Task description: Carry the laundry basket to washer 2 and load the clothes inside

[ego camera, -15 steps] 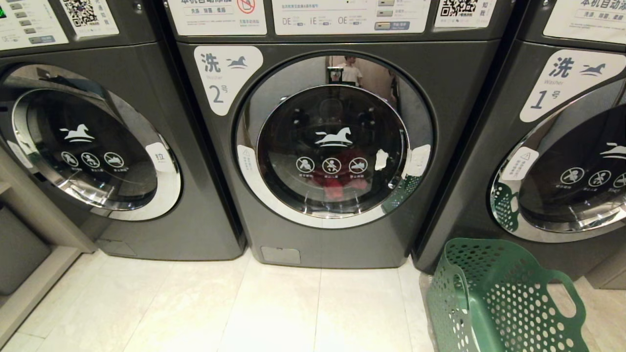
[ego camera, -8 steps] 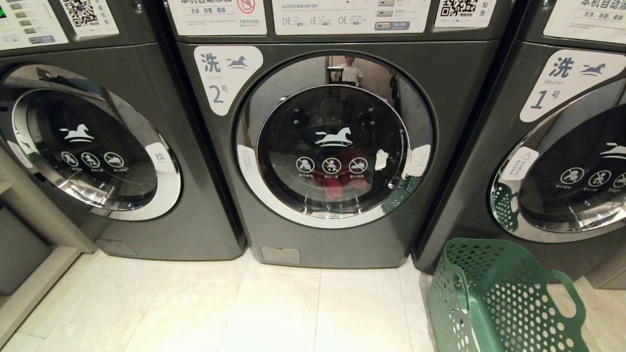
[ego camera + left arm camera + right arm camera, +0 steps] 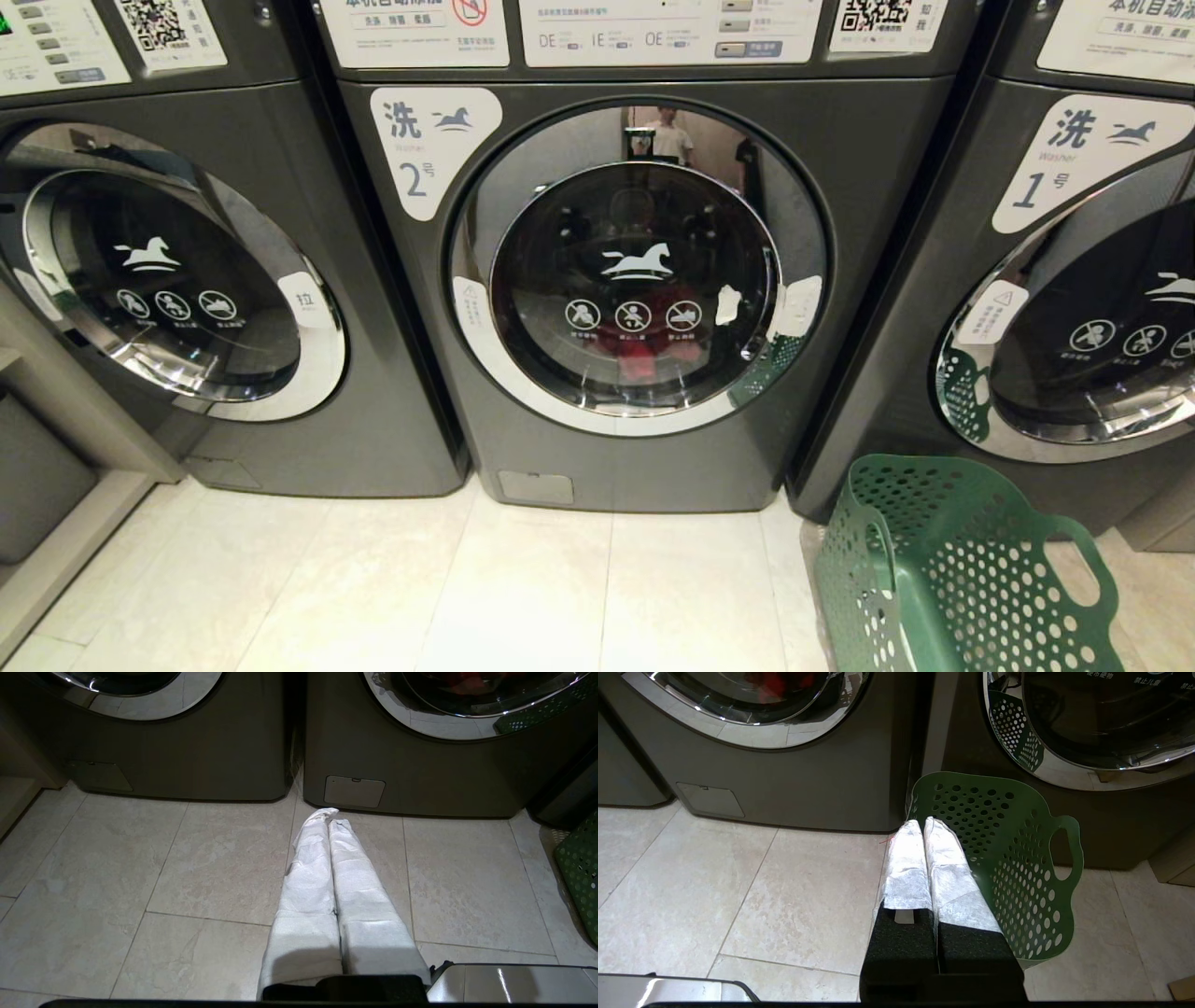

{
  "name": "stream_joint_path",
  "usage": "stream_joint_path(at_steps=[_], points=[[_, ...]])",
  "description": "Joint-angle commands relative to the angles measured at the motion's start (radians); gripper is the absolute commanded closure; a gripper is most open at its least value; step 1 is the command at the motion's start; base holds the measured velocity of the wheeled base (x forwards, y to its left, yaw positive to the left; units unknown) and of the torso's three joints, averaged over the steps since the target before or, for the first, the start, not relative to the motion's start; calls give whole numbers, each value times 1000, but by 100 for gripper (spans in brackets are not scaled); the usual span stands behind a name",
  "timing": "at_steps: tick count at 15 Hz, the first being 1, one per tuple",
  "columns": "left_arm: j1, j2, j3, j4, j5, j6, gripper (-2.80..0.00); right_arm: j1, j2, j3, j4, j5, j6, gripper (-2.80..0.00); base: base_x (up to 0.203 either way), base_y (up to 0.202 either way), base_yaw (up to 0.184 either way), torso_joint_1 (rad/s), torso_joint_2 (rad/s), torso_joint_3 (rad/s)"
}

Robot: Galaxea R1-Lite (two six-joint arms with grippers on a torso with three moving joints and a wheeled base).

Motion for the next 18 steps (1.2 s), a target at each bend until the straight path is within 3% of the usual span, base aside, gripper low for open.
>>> stream_joint_path(at_steps=[1,18], points=[[0,0,0,1,0,0,0,0,0,-1,0,1,-1,0,0,0,0,0,0,0],[0,0,0,1,3,0,0,0,1,-1,0,1,2,0,0,0,0,0,0,0]])
